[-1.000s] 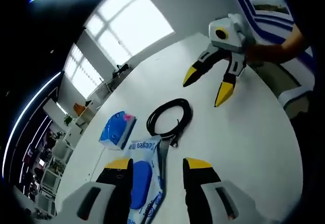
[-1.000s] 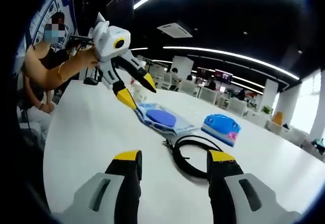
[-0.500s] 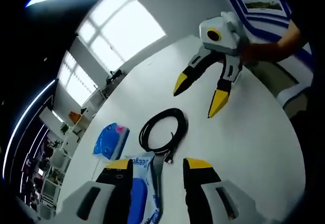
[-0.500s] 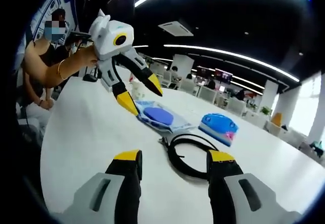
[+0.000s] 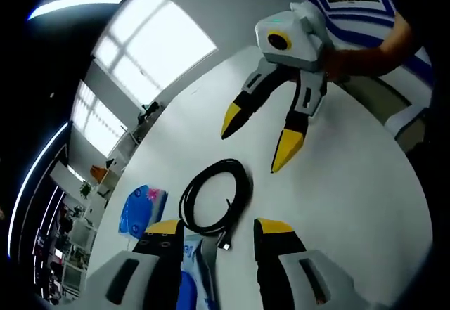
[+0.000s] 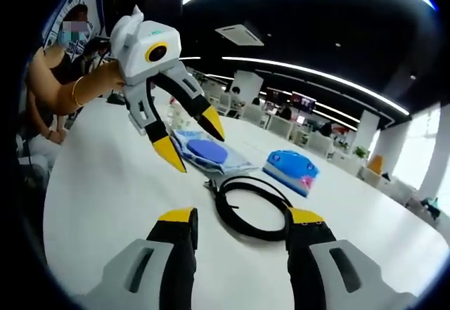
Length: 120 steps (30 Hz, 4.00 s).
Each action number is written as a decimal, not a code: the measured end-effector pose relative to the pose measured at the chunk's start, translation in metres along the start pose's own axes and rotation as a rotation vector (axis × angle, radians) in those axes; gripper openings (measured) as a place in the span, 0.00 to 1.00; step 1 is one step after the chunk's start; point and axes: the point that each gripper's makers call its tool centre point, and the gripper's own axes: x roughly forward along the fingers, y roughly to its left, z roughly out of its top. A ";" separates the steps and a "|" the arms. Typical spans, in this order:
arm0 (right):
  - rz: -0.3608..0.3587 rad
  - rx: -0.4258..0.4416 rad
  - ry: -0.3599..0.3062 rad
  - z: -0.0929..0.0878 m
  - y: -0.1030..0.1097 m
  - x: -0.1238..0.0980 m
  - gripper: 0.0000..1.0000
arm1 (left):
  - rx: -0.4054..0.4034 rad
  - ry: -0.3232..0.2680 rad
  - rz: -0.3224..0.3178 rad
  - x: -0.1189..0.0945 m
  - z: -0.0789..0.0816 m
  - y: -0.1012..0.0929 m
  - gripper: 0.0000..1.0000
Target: Arrange the tabletop items into an orderly group along one side of the table until the central work area is clear of visible clutter.
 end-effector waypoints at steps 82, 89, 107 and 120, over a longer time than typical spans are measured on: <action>0.594 -0.187 0.341 -0.030 0.018 0.048 0.14 | -0.091 0.022 -0.263 0.067 -0.005 -0.027 0.15; 0.604 -0.187 0.321 -0.030 0.020 0.049 0.10 | -0.057 0.025 -0.264 0.068 -0.004 -0.028 0.13; 0.544 -0.322 0.317 -0.023 0.024 0.039 0.07 | 0.042 0.033 -0.238 0.061 0.005 -0.033 0.08; 0.495 -0.396 0.312 -0.005 0.034 0.026 0.06 | 0.075 -0.004 -0.190 0.039 0.015 -0.038 0.07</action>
